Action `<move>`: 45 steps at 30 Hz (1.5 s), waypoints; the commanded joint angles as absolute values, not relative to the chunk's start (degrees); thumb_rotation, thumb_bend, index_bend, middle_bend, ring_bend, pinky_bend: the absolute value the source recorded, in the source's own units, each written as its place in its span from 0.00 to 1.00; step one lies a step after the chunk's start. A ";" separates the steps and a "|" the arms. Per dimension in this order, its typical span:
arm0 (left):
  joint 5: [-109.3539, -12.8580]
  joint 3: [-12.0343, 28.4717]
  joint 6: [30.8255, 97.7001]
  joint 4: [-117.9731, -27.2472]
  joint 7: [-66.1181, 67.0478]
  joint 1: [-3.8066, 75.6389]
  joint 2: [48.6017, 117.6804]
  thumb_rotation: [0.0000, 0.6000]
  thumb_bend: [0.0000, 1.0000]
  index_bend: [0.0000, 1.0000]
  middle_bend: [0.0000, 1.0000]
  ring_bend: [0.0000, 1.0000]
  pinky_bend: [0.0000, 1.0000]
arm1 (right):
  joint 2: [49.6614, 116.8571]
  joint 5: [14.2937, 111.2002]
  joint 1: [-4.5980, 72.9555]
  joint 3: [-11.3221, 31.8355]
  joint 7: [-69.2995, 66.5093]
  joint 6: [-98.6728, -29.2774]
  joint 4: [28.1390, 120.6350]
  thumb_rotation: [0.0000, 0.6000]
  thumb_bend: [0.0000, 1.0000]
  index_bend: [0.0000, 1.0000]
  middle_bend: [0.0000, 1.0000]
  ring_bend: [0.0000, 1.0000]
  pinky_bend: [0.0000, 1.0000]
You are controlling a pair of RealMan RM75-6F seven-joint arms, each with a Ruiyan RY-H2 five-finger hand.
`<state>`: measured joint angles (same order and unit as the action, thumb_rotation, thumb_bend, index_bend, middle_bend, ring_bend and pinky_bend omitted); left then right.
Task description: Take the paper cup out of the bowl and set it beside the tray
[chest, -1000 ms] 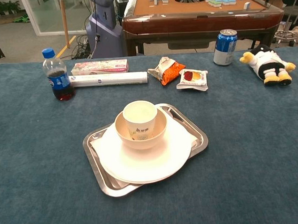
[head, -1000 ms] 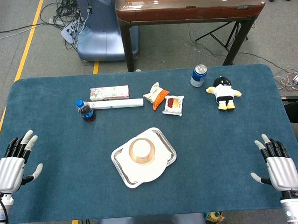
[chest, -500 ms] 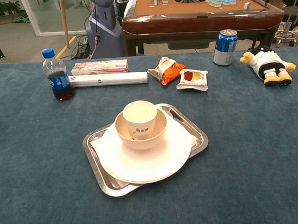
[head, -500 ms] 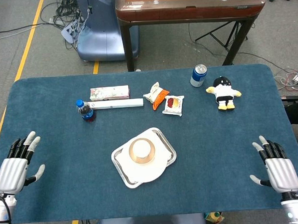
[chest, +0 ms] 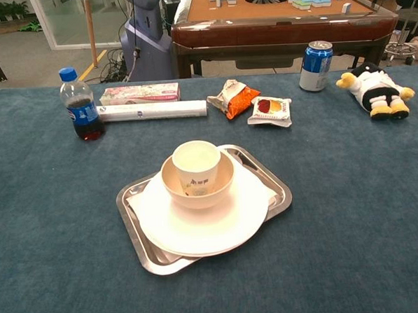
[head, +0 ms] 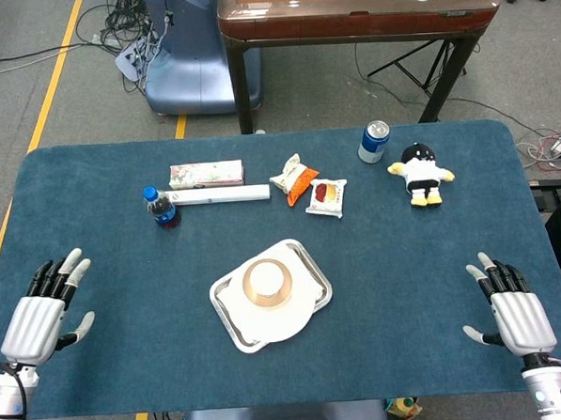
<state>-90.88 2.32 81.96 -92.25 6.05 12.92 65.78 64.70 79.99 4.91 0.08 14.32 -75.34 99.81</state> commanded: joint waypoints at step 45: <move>-82.92 5.22 56.64 -100.16 31.54 33.23 84.61 1.00 0.32 0.17 0.00 0.00 0.00 | 62.87 74.56 8.14 0.87 7.81 -68.86 97.63 1.00 0.21 0.00 0.00 0.00 0.00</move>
<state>-83.41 4.89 57.14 -100.51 31.23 32.74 84.23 62.89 74.60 8.11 0.84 7.86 -68.89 97.66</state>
